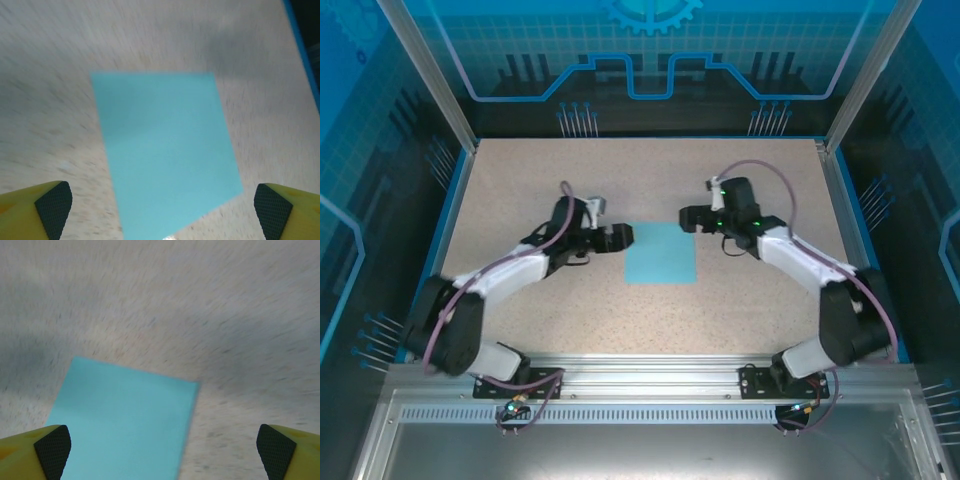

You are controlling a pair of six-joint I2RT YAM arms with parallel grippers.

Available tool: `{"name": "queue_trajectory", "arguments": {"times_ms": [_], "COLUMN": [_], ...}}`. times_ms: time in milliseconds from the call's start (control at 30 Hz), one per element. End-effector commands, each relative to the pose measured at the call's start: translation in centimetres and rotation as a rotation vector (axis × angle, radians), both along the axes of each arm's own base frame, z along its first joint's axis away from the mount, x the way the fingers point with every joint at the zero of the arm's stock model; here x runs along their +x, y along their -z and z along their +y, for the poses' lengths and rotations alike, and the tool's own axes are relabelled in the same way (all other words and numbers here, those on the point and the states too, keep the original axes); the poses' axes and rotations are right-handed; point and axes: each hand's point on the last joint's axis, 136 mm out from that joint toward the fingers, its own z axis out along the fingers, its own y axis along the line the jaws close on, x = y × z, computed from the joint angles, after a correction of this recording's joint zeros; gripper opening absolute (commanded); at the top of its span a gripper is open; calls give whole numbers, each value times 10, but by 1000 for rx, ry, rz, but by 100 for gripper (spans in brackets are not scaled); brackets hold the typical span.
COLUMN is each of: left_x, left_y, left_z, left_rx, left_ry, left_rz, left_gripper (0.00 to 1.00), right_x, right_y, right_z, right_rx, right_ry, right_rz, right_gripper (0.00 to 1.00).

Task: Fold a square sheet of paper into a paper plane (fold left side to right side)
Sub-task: Pick up the square sheet of paper from the center of the table.

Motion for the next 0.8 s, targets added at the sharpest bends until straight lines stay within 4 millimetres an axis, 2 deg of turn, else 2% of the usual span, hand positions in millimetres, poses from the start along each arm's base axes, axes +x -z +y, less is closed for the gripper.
{"name": "queue_trajectory", "arguments": {"times_ms": [0, 67, 367, 633, 767], "left_x": [-13, -9, -6, -9, -9], "left_y": [12, 21, 48, 72, 79], "left_z": [-36, -41, -65, -61, -62], "left_rx": [-82, -101, -88, -34, -29], "left_ry": [90, 81, 112, 93, 86], "left_rz": [144, 171, 253, 319, 345], "left_gripper": [98, 98, 98, 99, 98], "right_x": [-8, -1, 21, 47, 52], "right_y": [34, 45, 74, 88, 97], "right_z": [21, 28, 25, 29, 36], "right_rx": [-40, -67, -126, -107, -88], "right_ry": [-3, -13, 1, 14, 0], "right_rz": [169, 209, 293, 339, 357], "right_gripper": [99, 99, 99, 99, 99]}}
